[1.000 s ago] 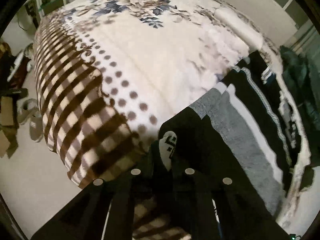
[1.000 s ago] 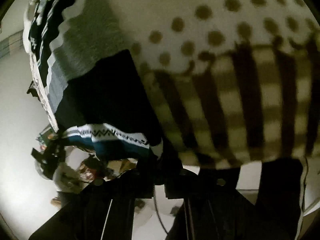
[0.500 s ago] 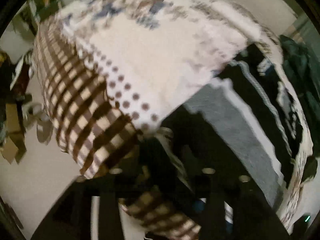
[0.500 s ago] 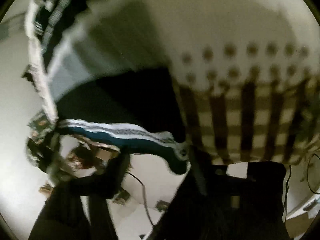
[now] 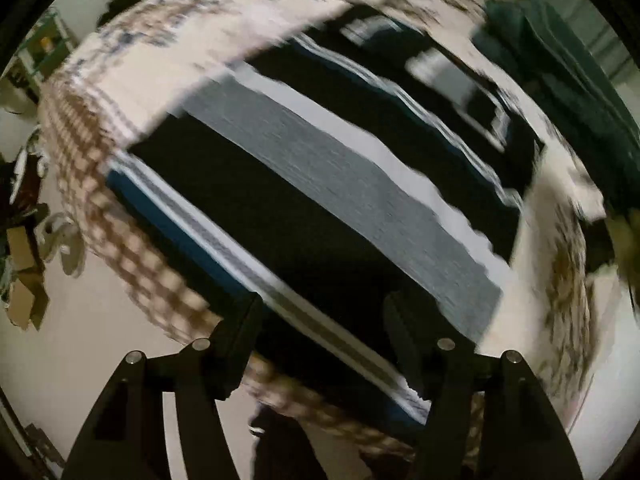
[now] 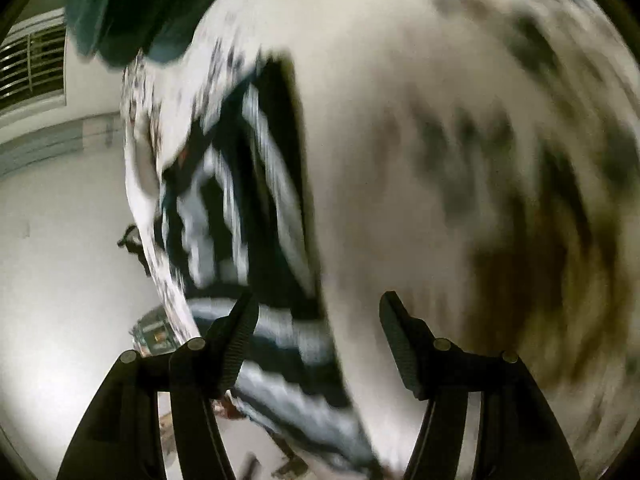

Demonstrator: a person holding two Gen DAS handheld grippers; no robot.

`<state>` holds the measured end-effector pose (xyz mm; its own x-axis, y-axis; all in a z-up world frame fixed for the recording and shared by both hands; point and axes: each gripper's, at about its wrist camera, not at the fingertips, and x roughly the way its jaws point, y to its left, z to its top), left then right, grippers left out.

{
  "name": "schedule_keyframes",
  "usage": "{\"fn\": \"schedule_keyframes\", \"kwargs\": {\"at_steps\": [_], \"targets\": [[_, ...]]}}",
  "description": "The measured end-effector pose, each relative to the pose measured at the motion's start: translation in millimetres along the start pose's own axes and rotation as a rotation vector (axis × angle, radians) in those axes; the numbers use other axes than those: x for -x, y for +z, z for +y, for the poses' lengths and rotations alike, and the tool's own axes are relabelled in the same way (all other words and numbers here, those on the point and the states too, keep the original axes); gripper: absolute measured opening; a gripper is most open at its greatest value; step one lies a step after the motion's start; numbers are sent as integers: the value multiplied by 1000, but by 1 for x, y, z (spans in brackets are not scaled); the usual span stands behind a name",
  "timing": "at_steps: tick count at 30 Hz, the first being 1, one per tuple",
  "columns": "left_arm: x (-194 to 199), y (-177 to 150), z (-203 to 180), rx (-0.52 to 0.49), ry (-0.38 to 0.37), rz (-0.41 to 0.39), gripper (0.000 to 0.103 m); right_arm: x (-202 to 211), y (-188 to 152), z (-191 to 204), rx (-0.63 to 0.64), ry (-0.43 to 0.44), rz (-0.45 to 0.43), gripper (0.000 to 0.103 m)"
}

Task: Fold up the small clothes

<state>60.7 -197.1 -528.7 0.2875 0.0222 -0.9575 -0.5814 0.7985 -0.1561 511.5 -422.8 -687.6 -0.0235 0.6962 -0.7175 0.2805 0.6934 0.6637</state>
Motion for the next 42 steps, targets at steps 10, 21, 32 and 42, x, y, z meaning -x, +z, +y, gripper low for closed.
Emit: {"fn": "schedule_keyframes", "kwargs": {"at_steps": [10, 21, 32, 42], "targets": [[-34, -15, -73, -43, -24, 77, 60, -66, 132, 36, 87, 26, 95, 65], [-97, -76, -166, -381, 93, 233, 63, -80, 128, 46, 143, 20, 171, 65], [-46, -54, -147, -290, 91, 52, 4, -86, 109, 79, 276, -105, 133, 11], [49, 7, -68, -82, -12, -86, 3, -59, 77, 189, 413, -171, 94, 10]]}}
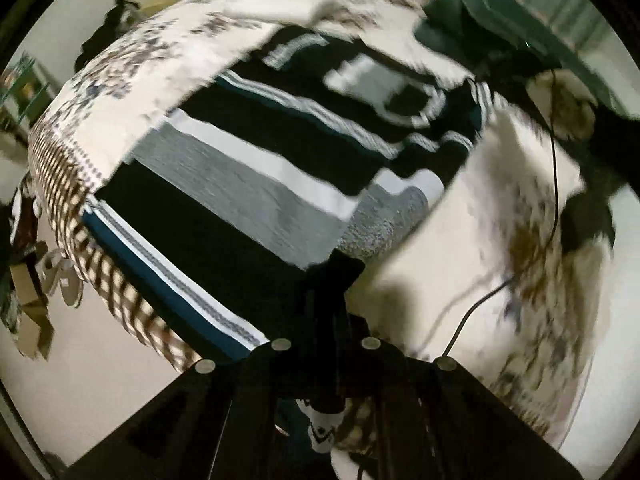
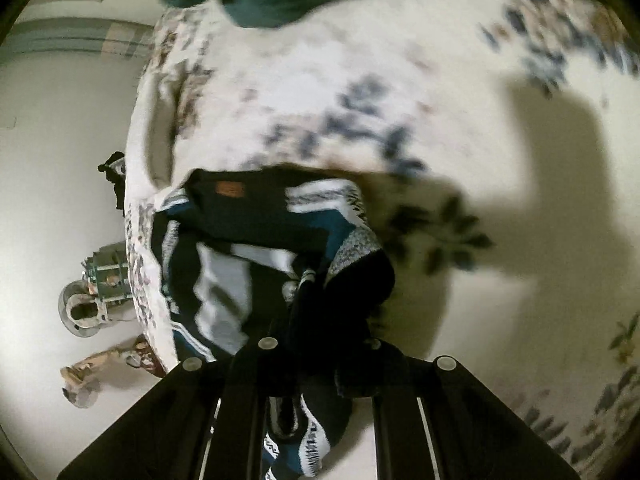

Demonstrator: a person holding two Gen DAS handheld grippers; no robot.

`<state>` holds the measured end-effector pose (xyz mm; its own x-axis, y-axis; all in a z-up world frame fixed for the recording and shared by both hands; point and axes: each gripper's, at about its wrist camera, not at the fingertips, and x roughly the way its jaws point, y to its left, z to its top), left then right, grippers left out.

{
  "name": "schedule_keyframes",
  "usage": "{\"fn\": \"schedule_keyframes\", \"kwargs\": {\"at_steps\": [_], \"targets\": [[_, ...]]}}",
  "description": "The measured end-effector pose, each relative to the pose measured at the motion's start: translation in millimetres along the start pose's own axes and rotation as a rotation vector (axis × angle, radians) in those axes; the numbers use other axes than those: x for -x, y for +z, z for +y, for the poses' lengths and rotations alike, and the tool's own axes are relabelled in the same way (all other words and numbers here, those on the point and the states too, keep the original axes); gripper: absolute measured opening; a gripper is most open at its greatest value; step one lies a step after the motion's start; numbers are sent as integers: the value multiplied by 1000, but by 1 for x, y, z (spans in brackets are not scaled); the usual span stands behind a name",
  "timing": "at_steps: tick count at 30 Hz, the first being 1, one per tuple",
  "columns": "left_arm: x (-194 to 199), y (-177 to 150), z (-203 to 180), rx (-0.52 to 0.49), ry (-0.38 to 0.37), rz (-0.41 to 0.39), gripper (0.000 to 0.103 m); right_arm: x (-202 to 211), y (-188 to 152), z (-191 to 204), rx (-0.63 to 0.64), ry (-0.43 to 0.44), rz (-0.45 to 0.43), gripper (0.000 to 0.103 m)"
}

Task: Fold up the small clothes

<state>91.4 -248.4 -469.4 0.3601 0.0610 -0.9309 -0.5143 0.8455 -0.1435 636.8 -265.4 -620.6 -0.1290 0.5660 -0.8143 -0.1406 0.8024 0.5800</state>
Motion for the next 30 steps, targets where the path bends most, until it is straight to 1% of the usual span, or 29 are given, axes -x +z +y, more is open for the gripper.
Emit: {"fn": "schedule_keyframes", "kwargs": {"at_steps": [2, 3, 4, 8, 9, 10, 12, 15, 18, 20, 23, 24, 25, 26, 28, 29, 30], "targets": [[5, 15, 24, 45, -18, -14, 3, 4, 6, 34, 11, -12, -9, 10], [8, 24, 43, 82, -32, -24, 3, 4, 8, 53, 20, -25, -14, 10], [8, 31, 57, 105, -47, -24, 3, 1, 13, 80, 34, -40, -20, 10], [4, 57, 114, 178, -92, -24, 3, -28, 26, 168, 61, -88, -35, 10], [1, 63, 130, 194, -103, -21, 3, -45, 30, 196, 73, -108, -36, 10], [-4, 68, 145, 206, -121, -11, 3, -56, 33, 212, 81, -126, -38, 10], [-17, 77, 175, 230, -150, 7, 3, -95, 40, 257, 97, -179, -32, 10], [-40, 91, 224, 277, -186, 32, 3, -151, 48, 304, 118, -274, -25, 10], [-61, 103, 268, 343, -232, 50, 3, -198, 54, 332, 138, -355, -23, 10], [-74, 110, 291, 367, -258, 62, 3, -228, 59, 345, 137, -405, -20, 10], [-95, 116, 319, 382, -271, 83, 3, -264, 65, 351, 124, -463, -10, 10], [-105, 117, 327, 389, -288, 101, 4, -276, 66, 352, 124, -493, -2, 10], [-115, 116, 335, 401, -288, 120, 4, -284, 67, 351, 116, -511, 5, 10], [-122, 116, 340, 409, -280, 135, 4, -289, 66, 349, 101, -517, 6, 11], [-137, 109, 353, 422, -275, 203, 12, -291, 67, 341, 52, -502, 11, 15], [-140, 106, 358, 437, -281, 226, 15, -289, 65, 338, 31, -472, 23, 21], [-138, 99, 366, 448, -288, 237, 21, -285, 62, 336, 21, -427, 40, 25]]}}
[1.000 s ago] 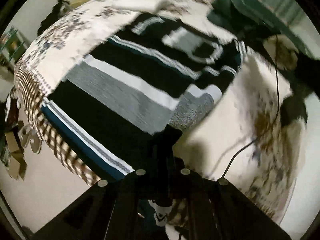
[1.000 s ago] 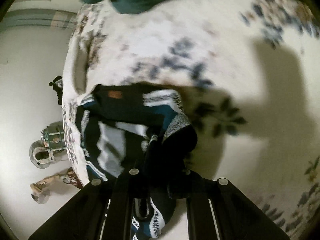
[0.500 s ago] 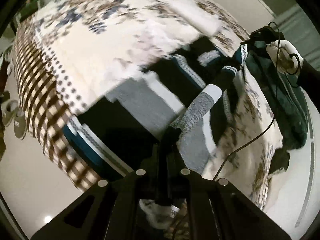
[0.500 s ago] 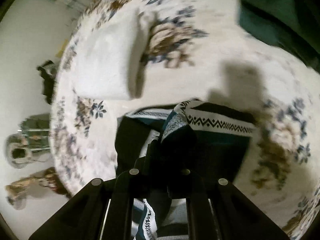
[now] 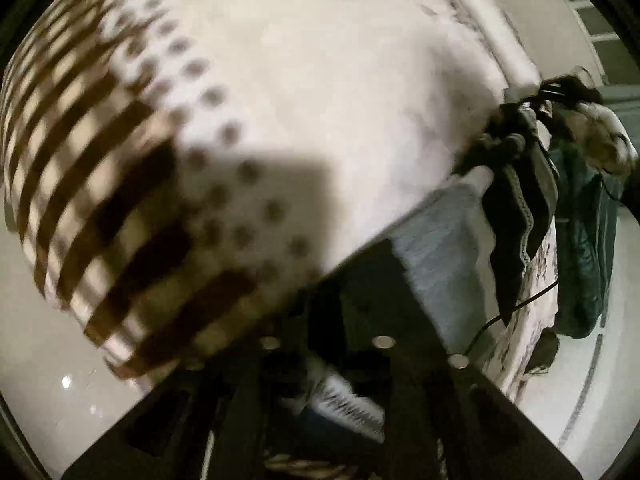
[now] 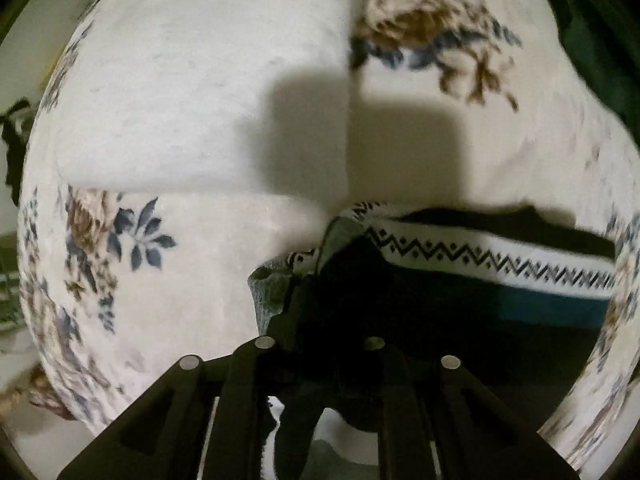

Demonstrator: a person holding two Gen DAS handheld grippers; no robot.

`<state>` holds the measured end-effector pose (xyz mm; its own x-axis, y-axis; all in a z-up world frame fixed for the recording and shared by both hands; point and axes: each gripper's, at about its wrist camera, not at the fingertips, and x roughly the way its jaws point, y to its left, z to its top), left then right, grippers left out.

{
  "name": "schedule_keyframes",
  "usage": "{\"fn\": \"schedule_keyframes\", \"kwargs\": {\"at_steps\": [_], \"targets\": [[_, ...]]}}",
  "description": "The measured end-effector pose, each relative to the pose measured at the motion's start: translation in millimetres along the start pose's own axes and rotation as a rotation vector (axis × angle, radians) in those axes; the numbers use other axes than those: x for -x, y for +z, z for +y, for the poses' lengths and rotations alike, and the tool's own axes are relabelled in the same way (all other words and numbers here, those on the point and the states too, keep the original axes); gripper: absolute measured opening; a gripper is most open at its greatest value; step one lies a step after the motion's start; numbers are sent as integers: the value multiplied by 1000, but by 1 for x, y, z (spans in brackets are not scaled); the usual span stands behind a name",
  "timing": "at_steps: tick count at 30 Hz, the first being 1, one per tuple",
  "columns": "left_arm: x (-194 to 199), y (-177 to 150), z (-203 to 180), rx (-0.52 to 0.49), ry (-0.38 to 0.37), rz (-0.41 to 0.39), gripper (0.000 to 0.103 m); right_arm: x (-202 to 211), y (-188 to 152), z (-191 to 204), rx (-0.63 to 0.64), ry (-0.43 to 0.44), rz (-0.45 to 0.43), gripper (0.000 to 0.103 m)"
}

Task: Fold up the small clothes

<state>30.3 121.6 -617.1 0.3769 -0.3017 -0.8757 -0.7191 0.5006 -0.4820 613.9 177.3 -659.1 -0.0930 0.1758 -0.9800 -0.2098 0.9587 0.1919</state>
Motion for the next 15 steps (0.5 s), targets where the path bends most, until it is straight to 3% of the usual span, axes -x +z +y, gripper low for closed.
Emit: {"fn": "schedule_keyframes", "kwargs": {"at_steps": [2, 3, 8, 10, 12, 15], "targets": [[8, -5, 9, -3, 26, 9, 32, 11, -14, -7, 16, 80, 43, 49], [13, -8, 15, -1, 40, 19, 35, 18, -25, -11, 32, 105, 47, 51], [41, -15, 23, 6, 88, 14, 37, 62, -133, -47, 140, 170, 68, 58], [49, -16, 16, -14, 80, -3, 46, 66, -198, -71, 132, 217, 105, 59], [49, -16, 8, -48, 55, -15, 53, 56, -265, -92, 110, 234, 173, 59], [35, -11, -6, -98, 44, -12, 53, 20, -366, -130, 27, 253, 293, 59]]}}
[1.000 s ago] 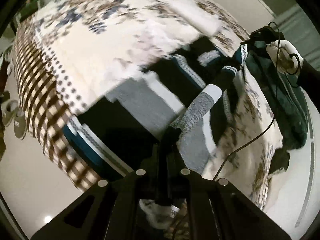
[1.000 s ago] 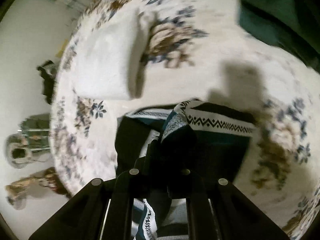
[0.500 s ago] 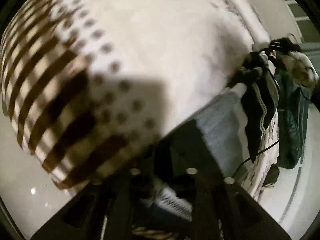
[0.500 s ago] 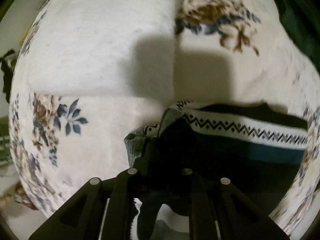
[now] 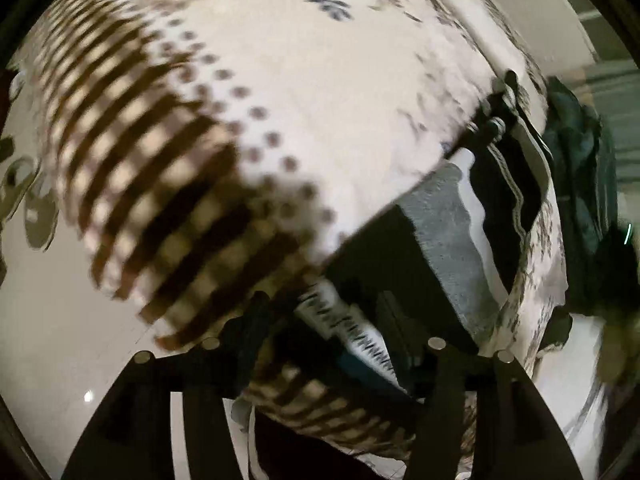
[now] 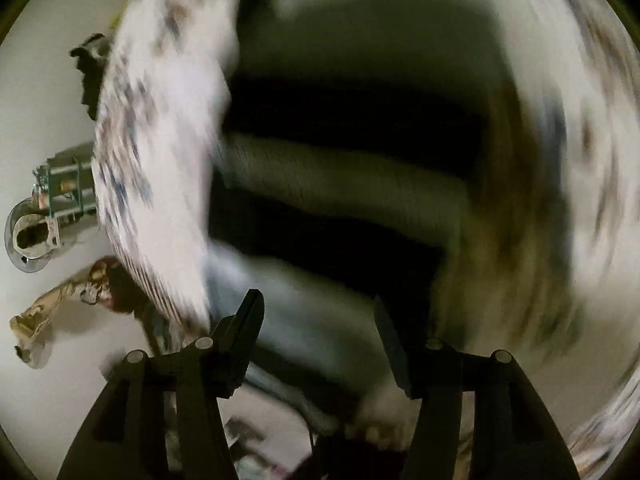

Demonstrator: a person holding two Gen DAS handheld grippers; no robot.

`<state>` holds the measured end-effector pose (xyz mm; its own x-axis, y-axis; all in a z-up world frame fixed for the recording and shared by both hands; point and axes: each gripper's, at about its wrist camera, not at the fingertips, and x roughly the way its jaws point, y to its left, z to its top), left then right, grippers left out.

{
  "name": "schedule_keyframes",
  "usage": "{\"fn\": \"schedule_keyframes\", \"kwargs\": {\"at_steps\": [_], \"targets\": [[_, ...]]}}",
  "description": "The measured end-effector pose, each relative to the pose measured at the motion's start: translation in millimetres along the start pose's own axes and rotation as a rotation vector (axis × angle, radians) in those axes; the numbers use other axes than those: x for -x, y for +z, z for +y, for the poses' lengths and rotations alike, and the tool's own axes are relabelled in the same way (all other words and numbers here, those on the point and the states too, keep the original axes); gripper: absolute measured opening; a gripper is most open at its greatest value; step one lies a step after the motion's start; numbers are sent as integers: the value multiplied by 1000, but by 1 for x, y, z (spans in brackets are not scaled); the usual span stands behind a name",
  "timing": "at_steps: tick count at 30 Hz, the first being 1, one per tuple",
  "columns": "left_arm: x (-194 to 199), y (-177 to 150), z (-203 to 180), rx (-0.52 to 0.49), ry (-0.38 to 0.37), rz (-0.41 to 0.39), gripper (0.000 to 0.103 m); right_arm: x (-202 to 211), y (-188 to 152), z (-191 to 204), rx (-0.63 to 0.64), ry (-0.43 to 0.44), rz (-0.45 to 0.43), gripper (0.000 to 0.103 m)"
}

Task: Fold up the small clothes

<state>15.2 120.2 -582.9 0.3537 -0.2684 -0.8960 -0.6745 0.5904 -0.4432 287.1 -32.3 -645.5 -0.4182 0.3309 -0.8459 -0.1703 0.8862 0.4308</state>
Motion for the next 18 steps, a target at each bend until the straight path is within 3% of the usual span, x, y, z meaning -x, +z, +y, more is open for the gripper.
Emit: {"fn": "schedule_keyframes", "kwargs": {"at_steps": [2, 5, 6, 7, 9, 10, 15, 18], "targets": [[-13, 5, -6, -17, -8, 12, 53, -45, -53, -31, -95, 40, 79, 59], [-30, 4, -11, -63, 11, 12, 45, -98, -103, -56, -185, 142, 115, 59], [-33, 3, -13, -88, 23, 9, 17, -112, -116, -59, -206, 195, 118, 59], [-37, 1, -14, -111, 35, 16, 9, -120, -123, -60, -215, 230, 111, 59], [-34, -1, -16, -132, 44, -2, 9, -132, -138, -59, -222, 285, 60, 35], [-32, -2, -16, -135, 48, -6, 8, -134, -141, -58, -226, 276, 42, 11], [-24, -9, -7, -138, 60, 23, 10, -138, -157, -63, -211, 209, 25, 8], [-6, -5, -16, -135, 91, 62, 17, -120, -148, -71, -245, 227, 51, 20]]}}
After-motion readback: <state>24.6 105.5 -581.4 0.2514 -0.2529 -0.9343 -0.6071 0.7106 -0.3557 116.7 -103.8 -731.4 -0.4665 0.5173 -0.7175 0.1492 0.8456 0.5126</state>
